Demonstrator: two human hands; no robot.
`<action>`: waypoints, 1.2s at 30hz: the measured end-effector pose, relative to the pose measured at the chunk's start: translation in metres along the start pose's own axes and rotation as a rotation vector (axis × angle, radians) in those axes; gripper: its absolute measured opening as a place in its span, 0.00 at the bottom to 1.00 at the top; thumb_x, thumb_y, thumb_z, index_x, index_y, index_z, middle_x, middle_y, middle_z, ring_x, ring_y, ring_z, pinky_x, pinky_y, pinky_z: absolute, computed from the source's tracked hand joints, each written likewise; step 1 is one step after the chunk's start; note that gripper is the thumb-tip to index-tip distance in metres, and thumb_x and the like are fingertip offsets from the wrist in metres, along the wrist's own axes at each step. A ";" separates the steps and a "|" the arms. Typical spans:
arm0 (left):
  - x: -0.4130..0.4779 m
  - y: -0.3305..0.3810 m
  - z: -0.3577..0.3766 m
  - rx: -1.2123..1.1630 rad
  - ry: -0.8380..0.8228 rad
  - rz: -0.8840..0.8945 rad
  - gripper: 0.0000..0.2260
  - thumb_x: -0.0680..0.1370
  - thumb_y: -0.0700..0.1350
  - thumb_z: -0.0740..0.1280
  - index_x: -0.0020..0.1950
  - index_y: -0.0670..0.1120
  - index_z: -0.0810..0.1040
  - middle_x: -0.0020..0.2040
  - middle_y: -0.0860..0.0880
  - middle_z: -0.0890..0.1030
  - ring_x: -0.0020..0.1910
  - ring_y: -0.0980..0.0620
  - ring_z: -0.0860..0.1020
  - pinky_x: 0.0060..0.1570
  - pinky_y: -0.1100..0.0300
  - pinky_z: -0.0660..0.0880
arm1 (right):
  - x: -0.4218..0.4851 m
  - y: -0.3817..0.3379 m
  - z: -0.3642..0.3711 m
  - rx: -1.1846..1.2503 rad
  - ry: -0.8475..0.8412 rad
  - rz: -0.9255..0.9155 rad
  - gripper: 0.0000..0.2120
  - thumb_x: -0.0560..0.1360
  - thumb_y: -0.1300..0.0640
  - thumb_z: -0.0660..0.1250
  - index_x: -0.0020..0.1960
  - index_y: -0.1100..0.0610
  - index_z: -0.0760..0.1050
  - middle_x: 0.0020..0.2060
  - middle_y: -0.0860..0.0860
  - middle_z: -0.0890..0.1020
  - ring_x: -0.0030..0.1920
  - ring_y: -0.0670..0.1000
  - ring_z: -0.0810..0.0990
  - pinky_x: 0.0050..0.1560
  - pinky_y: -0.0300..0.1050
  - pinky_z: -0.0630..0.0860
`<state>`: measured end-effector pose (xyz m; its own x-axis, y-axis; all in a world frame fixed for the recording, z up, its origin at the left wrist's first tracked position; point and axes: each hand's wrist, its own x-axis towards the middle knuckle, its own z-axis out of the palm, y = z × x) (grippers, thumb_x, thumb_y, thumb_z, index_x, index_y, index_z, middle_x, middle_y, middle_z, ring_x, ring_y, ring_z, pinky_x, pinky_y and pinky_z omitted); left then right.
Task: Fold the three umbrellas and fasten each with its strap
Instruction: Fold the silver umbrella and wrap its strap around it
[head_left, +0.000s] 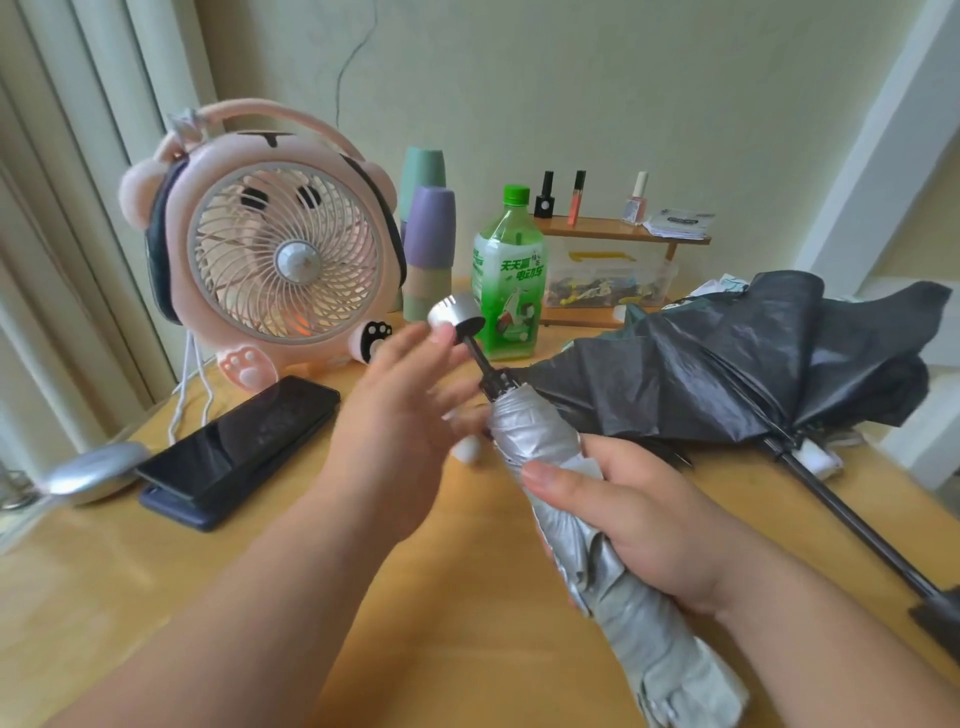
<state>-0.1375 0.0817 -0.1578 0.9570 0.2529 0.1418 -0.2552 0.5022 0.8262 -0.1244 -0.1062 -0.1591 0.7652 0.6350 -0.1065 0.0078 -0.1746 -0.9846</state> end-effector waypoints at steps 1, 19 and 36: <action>0.003 0.003 -0.004 -0.007 0.055 0.066 0.27 0.76 0.48 0.70 0.74 0.46 0.69 0.59 0.44 0.84 0.56 0.38 0.84 0.46 0.50 0.80 | -0.001 0.000 0.000 -0.073 0.016 -0.025 0.11 0.74 0.44 0.70 0.49 0.50 0.84 0.40 0.54 0.85 0.38 0.53 0.84 0.39 0.47 0.81; -0.003 -0.009 -0.004 -0.003 -0.174 -0.025 0.19 0.74 0.45 0.73 0.63 0.38 0.80 0.56 0.35 0.83 0.42 0.44 0.83 0.42 0.54 0.79 | -0.005 -0.007 0.007 0.141 0.057 -0.068 0.16 0.79 0.48 0.68 0.39 0.58 0.81 0.32 0.61 0.79 0.30 0.54 0.77 0.31 0.42 0.75; -0.018 -0.027 0.005 0.269 -0.214 -0.044 0.15 0.79 0.48 0.67 0.65 0.49 0.81 0.56 0.45 0.86 0.51 0.49 0.84 0.48 0.56 0.79 | 0.004 -0.004 0.011 0.264 0.205 -0.017 0.16 0.80 0.51 0.66 0.38 0.59 0.80 0.31 0.61 0.79 0.28 0.54 0.77 0.30 0.43 0.74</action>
<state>-0.1471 0.0597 -0.1800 0.9807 0.0428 0.1906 -0.1951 0.2652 0.9443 -0.1282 -0.0950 -0.1568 0.8801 0.4669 -0.0860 -0.1249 0.0530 -0.9908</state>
